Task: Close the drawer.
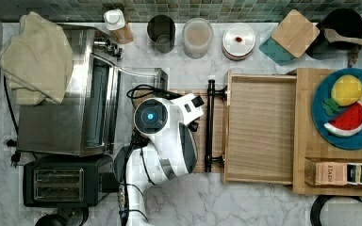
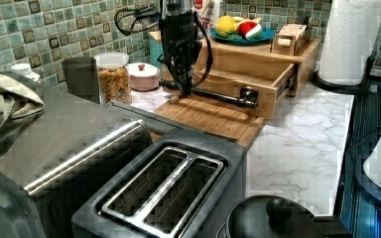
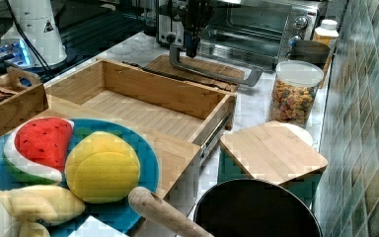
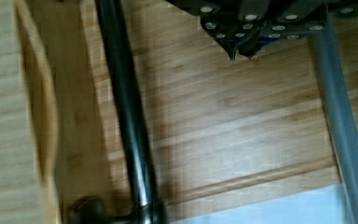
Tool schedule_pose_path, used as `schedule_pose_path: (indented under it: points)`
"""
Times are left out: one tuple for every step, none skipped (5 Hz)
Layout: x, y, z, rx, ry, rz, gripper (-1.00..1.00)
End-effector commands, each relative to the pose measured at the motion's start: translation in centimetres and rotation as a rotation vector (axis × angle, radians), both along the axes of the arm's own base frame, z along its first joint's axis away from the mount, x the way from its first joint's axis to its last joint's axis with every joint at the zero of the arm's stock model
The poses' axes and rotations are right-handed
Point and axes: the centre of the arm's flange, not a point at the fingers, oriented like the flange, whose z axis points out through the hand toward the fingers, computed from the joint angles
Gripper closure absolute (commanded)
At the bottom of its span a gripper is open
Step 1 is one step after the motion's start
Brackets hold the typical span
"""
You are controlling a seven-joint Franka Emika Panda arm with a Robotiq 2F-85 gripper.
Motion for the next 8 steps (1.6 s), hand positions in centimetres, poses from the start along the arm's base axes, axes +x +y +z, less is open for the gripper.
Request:
schedule_pose_path:
  points:
    - [1.3,-2.3,-0.4,-0.062,-0.018,0.062,1.0]
    - [1.0,-3.1,-1.1,-0.089,-0.02,0.088,1.0]
    - [1.1,-4.7,-2.1,-0.088,-0.023,0.114,1.0]
    - [1.1,-6.6,-3.3,-0.066,-0.021,0.135,1.0]
    - [1.0,-8.5,-3.9,-0.053,-0.013,0.131,1.0]
    - [0.8,-10.7,-4.3,-0.04,0.006,0.129,1.0]
    - [0.7,-12.6,-4.3,-0.043,0.024,0.102,1.0]
    - [1.3,-15.7,-3.9,-0.055,0.072,0.071,1.0]
